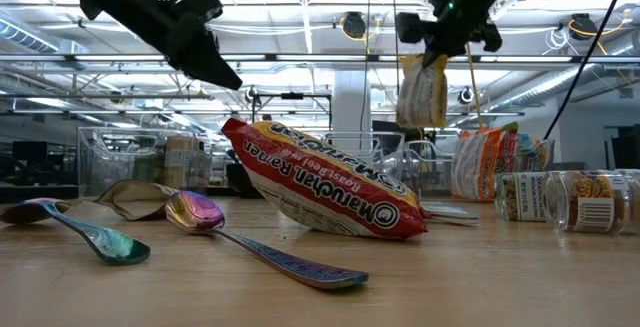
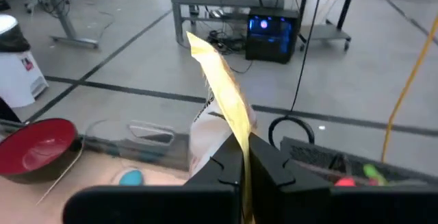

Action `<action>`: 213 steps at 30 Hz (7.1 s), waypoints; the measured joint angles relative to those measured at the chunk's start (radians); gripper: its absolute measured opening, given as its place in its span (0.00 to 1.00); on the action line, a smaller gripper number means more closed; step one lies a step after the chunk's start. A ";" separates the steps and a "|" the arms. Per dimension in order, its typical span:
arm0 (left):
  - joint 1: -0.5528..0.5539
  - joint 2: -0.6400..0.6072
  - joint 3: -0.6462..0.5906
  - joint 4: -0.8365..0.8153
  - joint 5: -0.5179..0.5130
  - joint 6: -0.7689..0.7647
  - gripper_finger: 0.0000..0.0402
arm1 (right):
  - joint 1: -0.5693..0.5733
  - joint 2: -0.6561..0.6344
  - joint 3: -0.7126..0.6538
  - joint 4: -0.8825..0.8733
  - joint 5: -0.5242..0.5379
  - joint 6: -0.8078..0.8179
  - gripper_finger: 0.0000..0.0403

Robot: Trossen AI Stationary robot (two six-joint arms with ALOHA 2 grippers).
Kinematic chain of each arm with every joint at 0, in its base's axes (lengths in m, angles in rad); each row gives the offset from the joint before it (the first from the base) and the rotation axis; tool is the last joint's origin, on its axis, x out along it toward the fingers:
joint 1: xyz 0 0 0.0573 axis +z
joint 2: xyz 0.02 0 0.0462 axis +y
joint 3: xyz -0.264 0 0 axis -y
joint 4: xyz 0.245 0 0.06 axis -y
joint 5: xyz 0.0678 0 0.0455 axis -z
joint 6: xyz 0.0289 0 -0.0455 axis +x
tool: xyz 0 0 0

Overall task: Pick & Place Food Item
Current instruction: Put the yellow noodle pack into the right transparent bin, then put the top blue patterned spoon into the middle transparent bin

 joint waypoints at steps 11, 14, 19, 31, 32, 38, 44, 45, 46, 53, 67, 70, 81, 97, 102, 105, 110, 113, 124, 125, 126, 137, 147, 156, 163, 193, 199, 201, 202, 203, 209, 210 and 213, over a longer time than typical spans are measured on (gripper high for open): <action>0.001 -0.001 -0.013 0.004 0.116 0.016 0.56 | -0.007 -0.002 -0.176 0.101 0.055 0.170 0.00; 0.001 -0.001 -0.013 0.005 0.127 0.015 0.56 | -0.019 -0.002 -0.214 0.178 0.050 0.170 0.00; 0.001 -0.001 -0.013 0.006 0.147 0.015 0.56 | -0.041 -0.002 -0.257 0.220 0.048 0.214 0.00; 0.001 -0.001 -0.013 0.015 0.148 0.014 0.56 | -0.065 -0.002 -0.338 0.245 0.046 0.283 0.00; 0.001 -0.001 -0.013 0.015 0.148 0.013 0.56 | -0.067 -0.002 -0.346 0.244 0.045 0.293 0.00; 0.001 -0.001 -0.013 0.024 0.153 0.010 0.56 | -0.067 0.000 -0.393 0.244 0.043 0.365 0.00; 0.001 -0.001 -0.013 0.039 0.180 0.005 0.56 | -0.067 0.002 -0.398 0.245 0.040 0.371 0.00; 0.001 -0.001 -0.013 0.039 0.187 0.005 0.56 | -0.067 0.005 -0.398 0.245 0.040 0.371 0.00; 0.001 -0.001 -0.013 0.039 0.194 0.005 0.56 | -0.067 0.007 -0.398 0.245 0.037 0.370 0.00; 0.001 -0.001 -0.013 0.040 0.197 0.005 0.56 | -0.084 0.066 -0.398 0.318 0.005 0.329 0.00; 0.001 0.000 -0.013 0.039 0.198 0.009 0.56 | -0.121 0.092 -0.398 0.369 -0.034 0.263 0.00; 0.001 0.000 -0.013 0.039 0.198 0.009 0.56 | -0.128 0.092 -0.398 0.355 -0.034 0.265 0.00; 0.000 0.000 -0.013 0.038 0.198 0.002 0.56 | -0.139 0.092 -0.398 0.349 -0.035 0.266 0.00; 0.001 0.000 -0.013 0.038 0.198 -0.010 0.56 | -0.140 0.092 -0.398 0.355 -0.035 0.238 0.13; 0.000 0.000 -0.013 0.038 0.198 -0.010 0.56 | -0.140 0.091 -0.398 0.357 -0.035 0.214 0.15; 0.001 0.000 -0.013 0.038 0.198 -0.011 0.56 | -0.140 0.091 -0.398 0.360 -0.035 0.186 0.15; 0.001 0.000 -0.013 0.039 0.198 -0.013 0.56 | -0.146 0.081 -0.398 0.360 -0.036 0.148 0.15; 0.001 0.000 -0.013 0.039 0.198 -0.013 0.56 | -0.148 0.065 -0.398 0.362 -0.035 0.113 0.15; 0.001 0.000 -0.013 0.069 0.197 -0.013 0.56 | -0.166 -0.025 -0.398 0.393 -0.092 -0.028 0.16; 0.001 0.000 -0.013 0.072 0.197 -0.013 0.56 | -0.166 -0.034 -0.398 0.404 -0.093 -0.052 0.17; 0.000 0.000 -0.013 0.077 0.197 -0.013 0.56 | -0.166 -0.044 -0.398 0.422 -0.096 -0.078 0.18; 0.000 0.000 -0.013 0.086 0.071 0.076 0.56 | -0.162 -0.112 -0.398 0.633 -0.635 -0.257 0.28; -0.004 0.000 -0.013 -0.016 0.066 0.094 0.56 | -0.016 0.007 -0.398 0.801 -0.927 -0.362 0.28; -0.070 0.000 -0.013 -0.175 0.068 -0.087 0.56 | 0.117 0.105 -0.398 1.031 -1.004 -0.500 0.28; -0.165 0.001 -0.013 -0.122 0.068 -0.237 0.56 | 0.132 0.105 -0.398 0.964 -1.071 -0.527 0.28; -0.313 0.318 -0.012 0.463 -0.051 -0.395 0.56 | 0.335 0.353 -0.398 0.774 -0.890 -0.491 0.41; -0.333 0.338 -0.012 0.467 -0.048 -0.403 0.56 | 0.381 0.438 -0.379 0.795 -0.836 -0.485 0.41; -0.339 0.338 -0.012 0.481 -0.048 -0.404 0.56 | 0.392 0.464 -0.364 0.792 -0.835 -0.484 0.41; -0.341 0.338 -0.012 0.484 -0.048 -0.404 0.56 | 0.395 0.478 -0.356 0.791 -0.832 -0.484 0.41; -0.345 0.338 -0.012 0.485 -0.048 -0.407 0.56 | 0.399 0.493 -0.346 0.790 -0.817 -0.484 0.40; -0.370 0.338 -0.012 0.501 -0.048 -0.425 0.56 | 0.401 0.531 -0.327 0.786 -0.786 -0.468 0.38; -0.375 0.338 -0.012 0.501 -0.049 -0.430 0.56 | 0.401 0.531 -0.327 0.781 -0.785 -0.461 0.37; -0.392 0.338 -0.012 0.502 -0.049 -0.430 0.56 | 0.401 0.532 -0.327 0.759 -0.779 -0.457 0.33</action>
